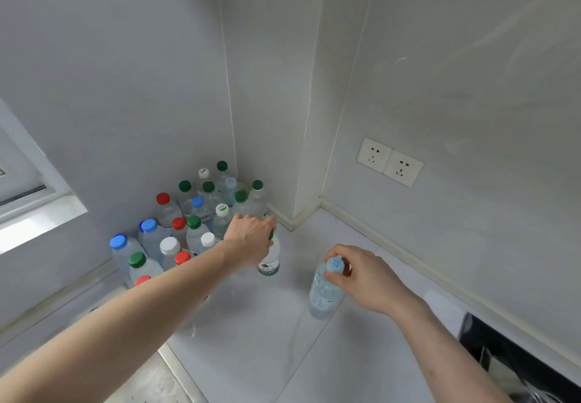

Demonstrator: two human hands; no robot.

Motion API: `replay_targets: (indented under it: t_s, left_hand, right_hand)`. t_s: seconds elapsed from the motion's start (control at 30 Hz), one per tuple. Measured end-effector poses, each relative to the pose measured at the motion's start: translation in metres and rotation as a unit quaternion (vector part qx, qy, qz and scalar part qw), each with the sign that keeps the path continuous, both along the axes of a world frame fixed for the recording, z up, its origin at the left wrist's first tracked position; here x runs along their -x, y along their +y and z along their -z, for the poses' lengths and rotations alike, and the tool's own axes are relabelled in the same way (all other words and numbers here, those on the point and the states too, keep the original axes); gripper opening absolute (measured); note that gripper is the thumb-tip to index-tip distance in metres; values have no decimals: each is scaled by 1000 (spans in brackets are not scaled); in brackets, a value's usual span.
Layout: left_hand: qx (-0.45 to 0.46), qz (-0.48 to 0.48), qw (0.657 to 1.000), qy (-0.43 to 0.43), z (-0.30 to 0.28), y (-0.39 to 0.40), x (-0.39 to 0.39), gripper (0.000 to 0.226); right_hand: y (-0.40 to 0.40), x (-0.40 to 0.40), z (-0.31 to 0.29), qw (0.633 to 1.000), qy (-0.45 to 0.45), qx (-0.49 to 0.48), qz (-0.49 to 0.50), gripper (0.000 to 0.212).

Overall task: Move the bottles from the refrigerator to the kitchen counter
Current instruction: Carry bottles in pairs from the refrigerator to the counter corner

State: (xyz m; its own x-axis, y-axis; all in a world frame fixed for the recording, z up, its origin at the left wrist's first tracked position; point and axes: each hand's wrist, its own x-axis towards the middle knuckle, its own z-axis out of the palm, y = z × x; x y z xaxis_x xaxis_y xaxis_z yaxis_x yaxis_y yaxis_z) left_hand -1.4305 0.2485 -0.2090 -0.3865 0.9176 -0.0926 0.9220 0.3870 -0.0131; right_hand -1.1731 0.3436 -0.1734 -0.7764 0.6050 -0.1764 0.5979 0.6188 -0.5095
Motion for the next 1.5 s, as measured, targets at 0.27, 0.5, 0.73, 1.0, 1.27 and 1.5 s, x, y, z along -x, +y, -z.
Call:
replay_targets:
  t_s: [0.27, 0.5, 0.73, 1.0, 1.27, 1.5]
  left_hand:
    - [65, -30, 997, 35, 25, 30, 28, 32]
    - [79, -73, 994, 29, 36, 43, 47, 31]
    - [71, -90, 993, 23, 39, 57, 63, 29]
    - [57, -97, 994, 9, 36, 57, 80, 28]
    - [18, -81, 997, 13, 24, 48, 84, 21]
    - [-24, -81, 996, 16, 38, 34, 82, 28]
  right_hand:
    - [20, 27, 11, 1000, -3, 1, 2, 15]
    - [49, 65, 22, 1000, -14, -1, -9, 16]
    - [81, 116, 35, 999, -29, -11, -30, 14]
    - [104, 180, 59, 998, -49, -29, -37, 17]
    - [111, 222, 74, 995, -75, -45, -51, 28]
    - [102, 245, 81, 992, -92, -45, -69, 28]
